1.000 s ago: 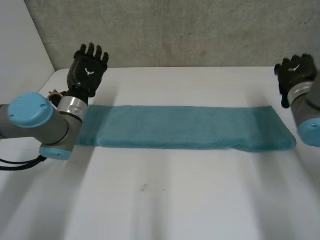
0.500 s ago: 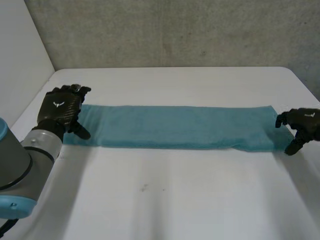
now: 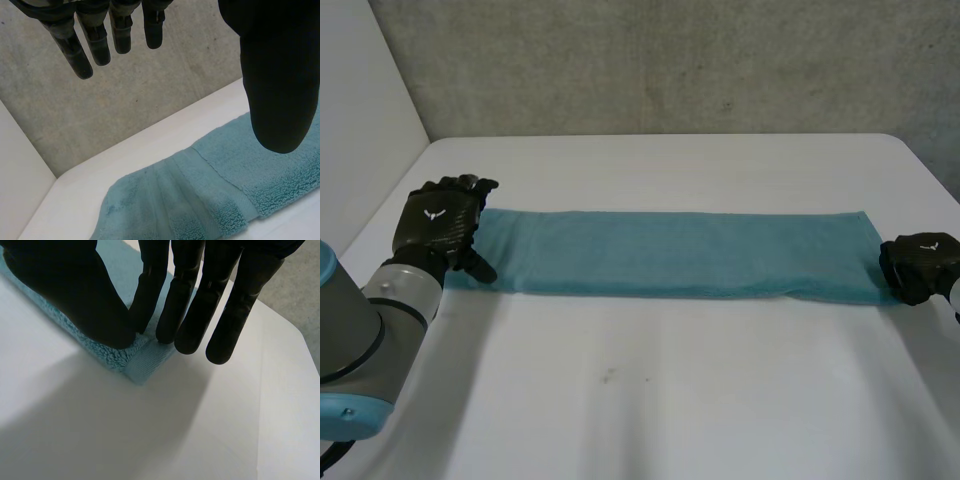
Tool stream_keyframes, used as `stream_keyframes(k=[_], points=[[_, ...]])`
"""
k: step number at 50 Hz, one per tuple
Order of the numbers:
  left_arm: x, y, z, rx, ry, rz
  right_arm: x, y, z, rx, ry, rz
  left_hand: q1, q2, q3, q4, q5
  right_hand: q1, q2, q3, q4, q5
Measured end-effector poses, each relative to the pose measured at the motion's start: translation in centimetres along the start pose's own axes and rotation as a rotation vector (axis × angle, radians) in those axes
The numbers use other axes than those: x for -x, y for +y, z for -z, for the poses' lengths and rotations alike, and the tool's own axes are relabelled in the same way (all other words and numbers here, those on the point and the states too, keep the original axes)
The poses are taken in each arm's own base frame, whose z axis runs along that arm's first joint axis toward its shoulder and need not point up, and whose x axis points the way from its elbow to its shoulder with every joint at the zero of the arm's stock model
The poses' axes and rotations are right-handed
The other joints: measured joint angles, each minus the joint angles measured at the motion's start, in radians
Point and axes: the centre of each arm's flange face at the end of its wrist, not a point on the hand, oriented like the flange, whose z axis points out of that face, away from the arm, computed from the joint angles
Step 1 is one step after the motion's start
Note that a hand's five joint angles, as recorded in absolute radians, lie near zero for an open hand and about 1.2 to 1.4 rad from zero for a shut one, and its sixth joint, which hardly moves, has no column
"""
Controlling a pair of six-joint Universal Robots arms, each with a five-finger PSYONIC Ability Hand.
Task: Fold the laundry
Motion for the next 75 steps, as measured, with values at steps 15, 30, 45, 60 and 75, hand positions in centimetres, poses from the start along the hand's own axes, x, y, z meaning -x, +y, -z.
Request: stream_keyframes(k=[15,30,45,60,75], points=[[-0.3,0.3,0.5,0.011,0.009,0.001,-5.3,1.1,-0.7,0.07,0.207,0.033,0.0,0.0,0.0,0.0,0.0,0.067,0.089,0.101,0.109,0.108],[-0.4,0.3,0.6,0.014,0.011,0.002,-4.6,0.5,0.4,-0.003,0.064,-0.035,0.0,0.0,0.0,0.0,0.0,-0.41,-0.499,-0.503,-0.509,-0.481],[-0.4,0.5,0.7,0.017,0.012,0.002,-2.4,0.8,0.8,-0.055,-0.074,-0.053,0.0,0.0,0.0,0.0,0.0,-0.426,-0.523,-0.526,-0.533,-0.507],[-0.5,0.6,0.7,0.022,0.016,0.004,-3.0,0.7,0.1,-0.083,-0.046,-0.022,0.0,0.0,0.0,0.0,0.0,-0.33,-0.401,-0.395,-0.398,-0.395],[-0.5,0.7,0.7,0.024,0.017,0.004,-2.9,1.5,-1.0,-0.07,-0.048,-0.013,0.0,0.0,0.0,0.0,0.0,-0.272,-0.329,-0.325,-0.332,-0.336]])
